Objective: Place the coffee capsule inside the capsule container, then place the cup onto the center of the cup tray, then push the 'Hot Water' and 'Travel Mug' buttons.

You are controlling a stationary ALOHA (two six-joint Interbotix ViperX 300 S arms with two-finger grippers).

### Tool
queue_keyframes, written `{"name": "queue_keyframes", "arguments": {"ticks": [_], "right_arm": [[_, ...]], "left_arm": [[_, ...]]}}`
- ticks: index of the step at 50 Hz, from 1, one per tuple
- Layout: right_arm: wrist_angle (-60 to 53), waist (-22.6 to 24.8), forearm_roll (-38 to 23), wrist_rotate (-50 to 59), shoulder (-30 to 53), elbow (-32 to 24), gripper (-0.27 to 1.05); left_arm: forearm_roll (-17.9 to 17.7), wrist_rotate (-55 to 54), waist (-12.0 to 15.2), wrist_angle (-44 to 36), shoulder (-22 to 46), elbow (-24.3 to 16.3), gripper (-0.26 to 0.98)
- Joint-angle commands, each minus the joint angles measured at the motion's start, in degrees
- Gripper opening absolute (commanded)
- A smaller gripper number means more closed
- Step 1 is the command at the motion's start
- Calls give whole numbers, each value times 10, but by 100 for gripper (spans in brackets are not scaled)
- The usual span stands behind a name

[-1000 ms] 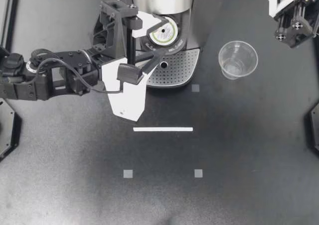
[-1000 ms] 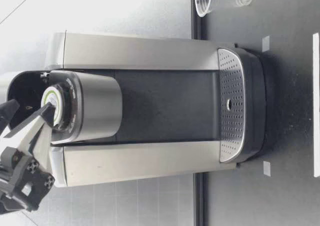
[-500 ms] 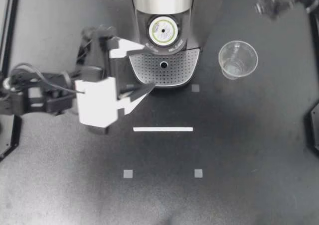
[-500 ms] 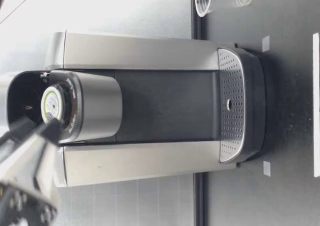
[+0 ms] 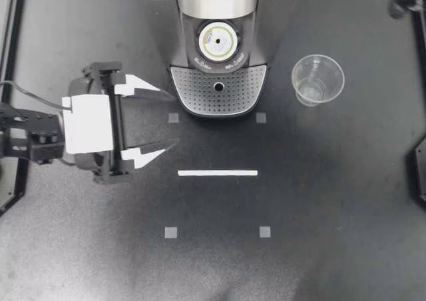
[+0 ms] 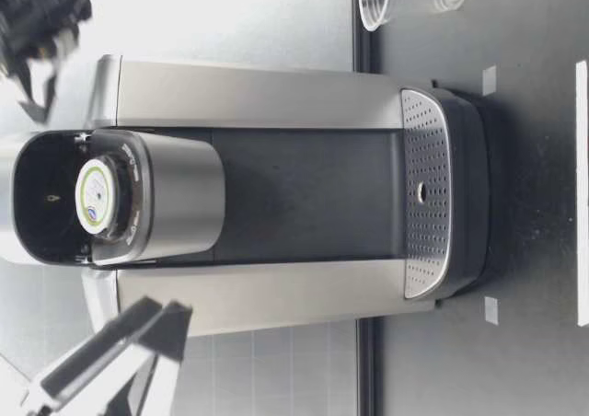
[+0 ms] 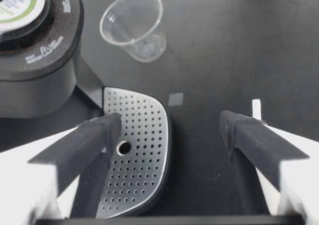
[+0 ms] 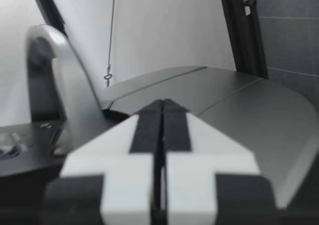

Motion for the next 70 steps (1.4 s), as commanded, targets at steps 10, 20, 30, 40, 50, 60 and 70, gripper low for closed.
{"name": "queue_keyframes", "arguments": {"ticks": [10, 20, 30, 40, 50, 60, 70], "right_arm": [[-2, 25, -14, 1, 11, -49, 8], [6, 48, -20, 2, 0, -48, 8], [8, 70, -20, 1, -22, -28, 8], [4, 88, -20, 2, -46, 0, 8], [3, 103, -20, 2, -60, 16, 8], [2, 120, -20, 4, -58, 26, 8], [1, 129, -19, 5, -61, 40, 8]], "left_arm": [[3, -1, 0, -2, -31, 4, 73], [3, -1, 1, -2, -32, 5, 73], [3, -1, 1, -2, -32, 5, 73], [3, -2, 1, -3, -31, 6, 73], [3, -2, 1, -3, -31, 6, 73], [3, -3, 1, -2, -29, 5, 73], [2, -9, 1, -3, -28, 6, 73]]}}
